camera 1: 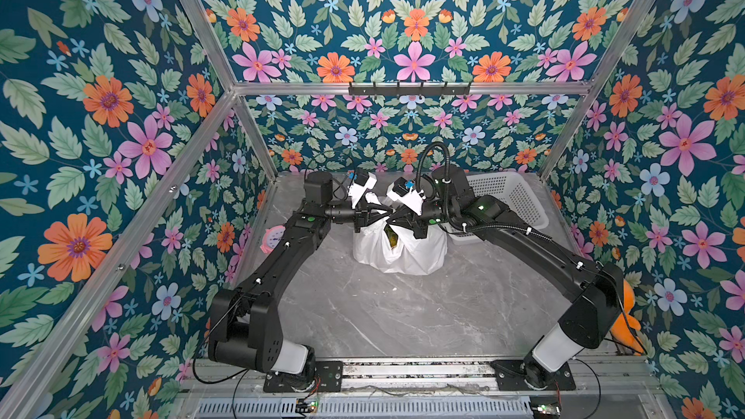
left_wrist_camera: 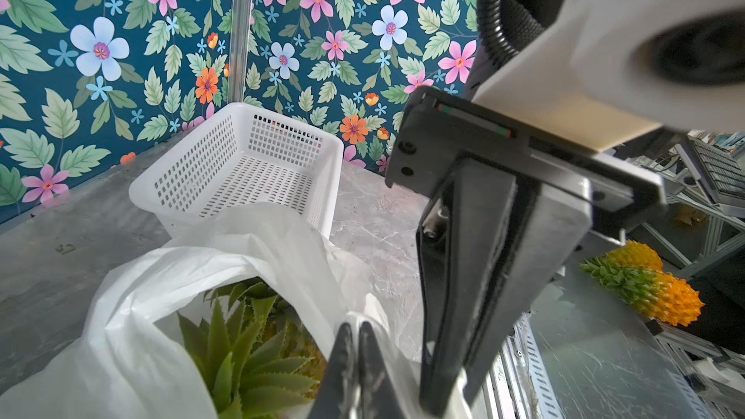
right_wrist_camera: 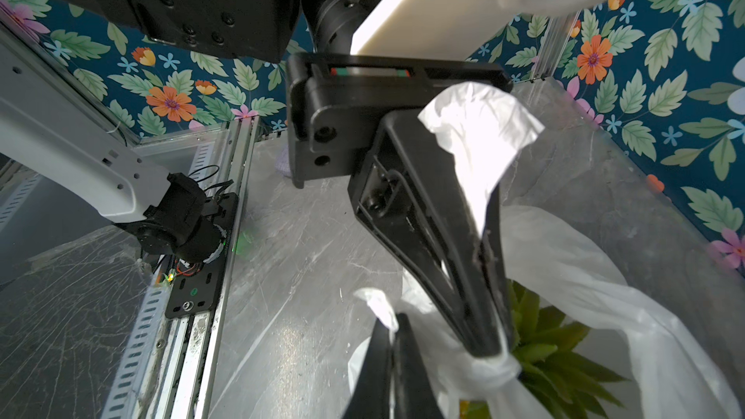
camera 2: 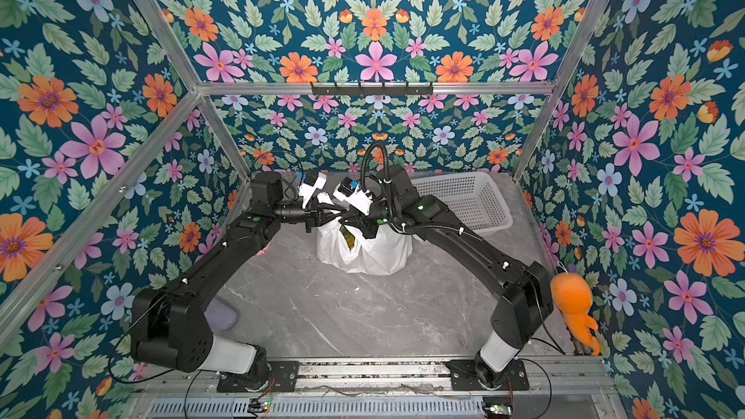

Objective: Place the pineapple into a plastic bag & tie a knot
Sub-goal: Cross the plastic bag at the center of the board.

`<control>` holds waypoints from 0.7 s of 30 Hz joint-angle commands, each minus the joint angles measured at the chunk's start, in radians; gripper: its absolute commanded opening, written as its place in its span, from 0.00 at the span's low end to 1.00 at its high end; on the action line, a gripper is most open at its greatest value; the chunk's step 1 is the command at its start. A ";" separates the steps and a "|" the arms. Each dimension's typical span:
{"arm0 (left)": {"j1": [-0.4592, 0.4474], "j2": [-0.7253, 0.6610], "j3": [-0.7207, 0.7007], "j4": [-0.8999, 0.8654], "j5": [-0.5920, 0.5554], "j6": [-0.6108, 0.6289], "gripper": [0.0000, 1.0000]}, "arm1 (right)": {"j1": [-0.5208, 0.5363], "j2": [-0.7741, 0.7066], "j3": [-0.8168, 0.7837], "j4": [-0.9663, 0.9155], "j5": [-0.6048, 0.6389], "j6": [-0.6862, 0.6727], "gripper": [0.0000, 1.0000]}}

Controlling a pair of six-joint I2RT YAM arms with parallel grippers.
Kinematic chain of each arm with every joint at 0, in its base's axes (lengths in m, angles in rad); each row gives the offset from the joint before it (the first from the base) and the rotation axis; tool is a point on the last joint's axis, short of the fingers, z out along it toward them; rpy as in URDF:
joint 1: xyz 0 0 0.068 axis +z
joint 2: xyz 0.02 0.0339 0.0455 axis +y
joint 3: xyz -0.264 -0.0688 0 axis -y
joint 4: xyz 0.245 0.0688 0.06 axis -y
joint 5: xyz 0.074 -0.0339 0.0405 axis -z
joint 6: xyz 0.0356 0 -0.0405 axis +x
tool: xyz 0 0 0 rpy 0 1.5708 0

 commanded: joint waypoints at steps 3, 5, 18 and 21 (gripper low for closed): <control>-0.001 -0.017 0.003 0.040 0.002 0.021 0.00 | -0.003 -0.053 -0.015 -0.015 0.045 0.036 0.51; -0.001 -0.019 0.003 0.055 -0.008 0.018 0.00 | -0.010 -0.101 -0.051 0.025 0.084 0.084 0.76; 0.000 -0.017 0.000 0.138 -0.031 -0.033 0.00 | -0.010 -0.088 -0.198 0.220 0.297 -0.051 0.92; -0.001 -0.008 0.002 0.142 -0.032 -0.037 0.00 | -0.002 -0.044 -0.178 0.279 0.358 -0.073 0.89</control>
